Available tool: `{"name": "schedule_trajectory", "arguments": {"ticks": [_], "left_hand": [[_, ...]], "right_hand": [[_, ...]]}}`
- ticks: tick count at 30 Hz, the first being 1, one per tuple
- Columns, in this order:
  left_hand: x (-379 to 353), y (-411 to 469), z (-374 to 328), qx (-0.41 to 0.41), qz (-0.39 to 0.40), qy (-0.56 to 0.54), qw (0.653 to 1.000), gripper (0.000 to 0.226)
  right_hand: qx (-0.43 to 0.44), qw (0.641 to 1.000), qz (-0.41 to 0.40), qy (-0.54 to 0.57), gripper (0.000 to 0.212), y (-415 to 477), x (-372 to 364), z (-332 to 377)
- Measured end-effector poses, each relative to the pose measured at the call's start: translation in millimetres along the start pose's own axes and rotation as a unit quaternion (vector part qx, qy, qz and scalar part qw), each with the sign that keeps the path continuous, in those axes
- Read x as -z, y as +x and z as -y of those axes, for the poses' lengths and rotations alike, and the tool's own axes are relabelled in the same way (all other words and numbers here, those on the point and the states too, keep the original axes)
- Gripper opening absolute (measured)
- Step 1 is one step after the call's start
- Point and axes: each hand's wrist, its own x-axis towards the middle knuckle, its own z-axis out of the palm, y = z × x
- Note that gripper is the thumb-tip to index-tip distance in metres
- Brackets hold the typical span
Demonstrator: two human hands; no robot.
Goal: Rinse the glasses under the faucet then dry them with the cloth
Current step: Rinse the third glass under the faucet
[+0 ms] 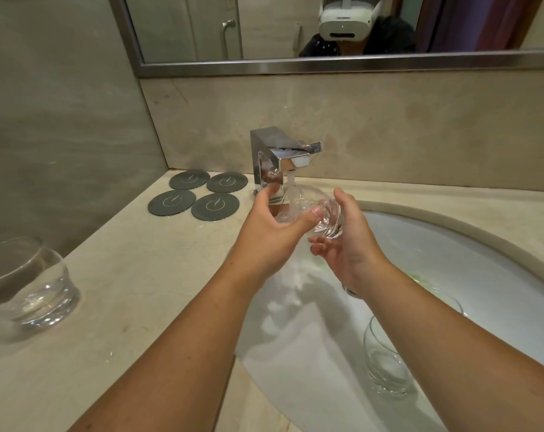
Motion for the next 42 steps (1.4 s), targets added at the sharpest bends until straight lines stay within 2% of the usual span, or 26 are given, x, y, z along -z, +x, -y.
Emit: {"name": "schedule_trajectory", "arguments": {"ticks": [2, 6, 13, 15, 19, 23, 26, 27, 32, 35, 38, 42], "left_hand": [[-0.1, -0.3, -0.5, -0.009, 0.006, 0.010, 1.000, 0.106], [0.1, 0.3, 1.9, -0.008, 0.026, 0.022, 0.999, 0.114], [-1.6, -2.1, 2.8, 0.020, 0.015, 0.034, 0.999, 0.136], [-0.6, -1.7, 2.1, 0.022, 0.005, 0.032, 0.999, 0.138], [1.7, -2.6, -1.1, 0.008, 0.002, 0.043, 0.999, 0.119], [3.6, -4.2, -2.8, -0.017, 0.013, 0.070, 0.997, 0.098], [3.7, -4.3, -1.8, -0.017, 0.022, 0.059, 0.998, 0.094], [3.2, -4.2, -1.5, -0.015, 0.026, 0.052, 0.998, 0.095], [-0.3, -3.5, 0.2, 0.015, 0.024, 0.040, 0.999, 0.129], [0.4, -3.8, -0.8, 0.016, 0.015, 0.038, 0.999, 0.128], [1.5, -2.9, -3.2, 0.008, 0.009, 0.026, 1.000, 0.116], [2.9, -3.8, -6.3, -0.012, 0.025, 0.040, 0.999, 0.086]], "right_hand": [[-0.022, 1.000, 0.008, -0.008, 0.045, -2.2, 0.5, 1.0], [-0.008, 1.000, -0.014, -0.003, 0.032, -2.7, -0.4, 2.0], [0.062, 0.998, -0.021, 0.002, 0.017, 1.5, 0.5, 0.6], [0.076, 0.997, -0.017, -0.006, 0.018, 3.3, 1.6, -1.2], [0.028, 1.000, 0.006, -0.006, 0.054, 4.9, -0.3, -4.0], [-0.028, 0.999, 0.020, -0.032, 0.053, -0.1, 0.6, -2.9], [-0.020, 1.000, 0.004, -0.021, 0.047, -0.3, 1.8, -2.1], [-0.007, 1.000, -0.003, -0.019, 0.045, -0.1, 1.5, -1.8], [0.053, 0.998, -0.023, 0.000, 0.029, 0.6, -0.1, -1.2], [0.071, 0.997, -0.017, -0.006, 0.022, 1.8, 0.4, -2.7], [0.061, 0.998, 0.001, -0.005, 0.033, 1.5, -0.6, -2.4], [-0.008, 1.000, 0.006, -0.021, 0.063, 1.4, 0.7, -2.1]]}}
